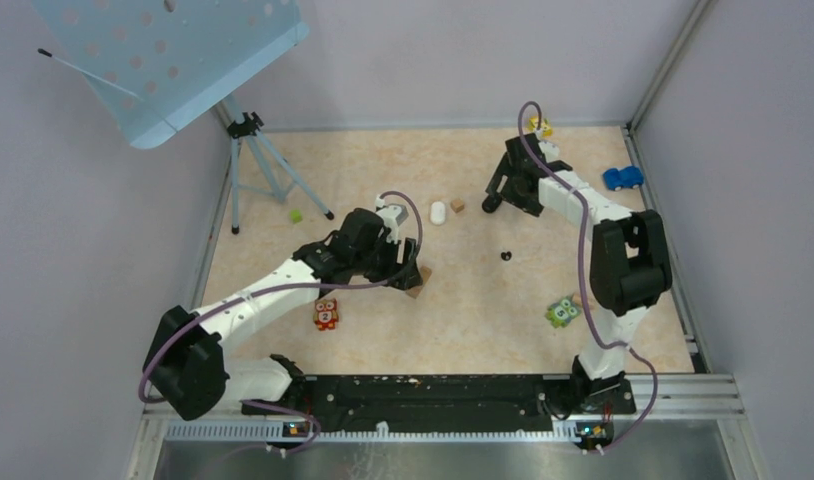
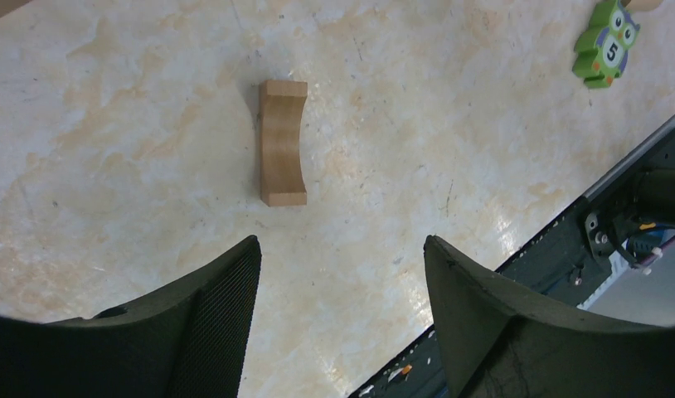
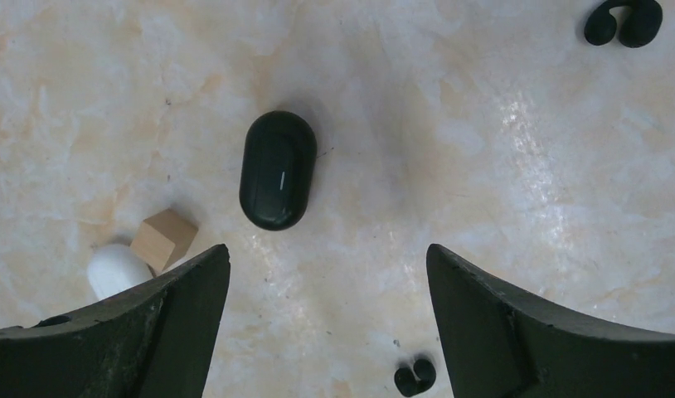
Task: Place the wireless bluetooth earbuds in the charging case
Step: Pick up the charging case from the center of the board.
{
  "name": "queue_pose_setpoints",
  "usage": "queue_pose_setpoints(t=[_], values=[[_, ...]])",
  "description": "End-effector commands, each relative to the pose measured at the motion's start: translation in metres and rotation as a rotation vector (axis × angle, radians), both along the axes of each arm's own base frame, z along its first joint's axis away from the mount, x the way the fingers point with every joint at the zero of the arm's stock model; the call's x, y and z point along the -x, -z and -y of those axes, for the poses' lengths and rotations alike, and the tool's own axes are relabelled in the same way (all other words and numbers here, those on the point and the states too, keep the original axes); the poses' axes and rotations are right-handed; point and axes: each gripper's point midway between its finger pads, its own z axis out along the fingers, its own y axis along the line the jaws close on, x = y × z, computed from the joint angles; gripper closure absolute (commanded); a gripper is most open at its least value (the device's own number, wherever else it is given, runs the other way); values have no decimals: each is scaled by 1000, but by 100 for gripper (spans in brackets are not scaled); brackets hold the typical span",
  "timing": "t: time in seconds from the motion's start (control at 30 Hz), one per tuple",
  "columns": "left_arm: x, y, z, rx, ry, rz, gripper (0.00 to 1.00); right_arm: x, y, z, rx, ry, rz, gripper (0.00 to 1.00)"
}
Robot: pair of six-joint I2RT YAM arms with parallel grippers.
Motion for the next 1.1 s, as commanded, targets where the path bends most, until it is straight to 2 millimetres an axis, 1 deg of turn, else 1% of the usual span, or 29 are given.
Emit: queue_pose_setpoints(t=[0.0, 0.07, 0.17, 0.3, 0.4, 0.47, 0.53, 0.63, 0.87, 0.93, 0.97, 1.07], values=[[-15, -10, 11, 76, -62, 51, 24, -18, -3, -7, 38, 12, 10, 14], [-14, -14, 13, 87, -53, 66, 23, -22, 4, -9, 57, 14, -2, 15], [-13, -16, 9, 74, -48, 93, 23, -28, 14, -13, 76, 8, -22, 17], [-10, -23, 5, 75, -46, 104, 23, -36, 31, -17, 123, -9, -38, 24], [-7, -30, 8, 109, -58, 89, 23, -38, 43, -19, 132, -10, -67, 28], [-4, -32, 9, 138, -64, 82, 23, -39, 48, -21, 123, -17, -69, 31], [-1, -29, 10, 153, -61, 71, 22, -42, 51, -23, 120, -23, -66, 35], [0, -25, 9, 143, -71, 55, 22, -44, 54, -23, 127, -28, -71, 37], [-5, -31, 8, 147, -93, 69, 21, -45, 60, -20, 157, -57, -78, 49], [-5, -30, 8, 142, -92, 70, 21, -44, 59, -21, 165, -82, -81, 57], [-5, -30, 8, 140, -91, 68, 21, -42, 58, -20, 169, -93, -83, 59], [-5, -28, 8, 133, -91, 62, 20, -35, 48, -19, 163, -122, -43, 62]])
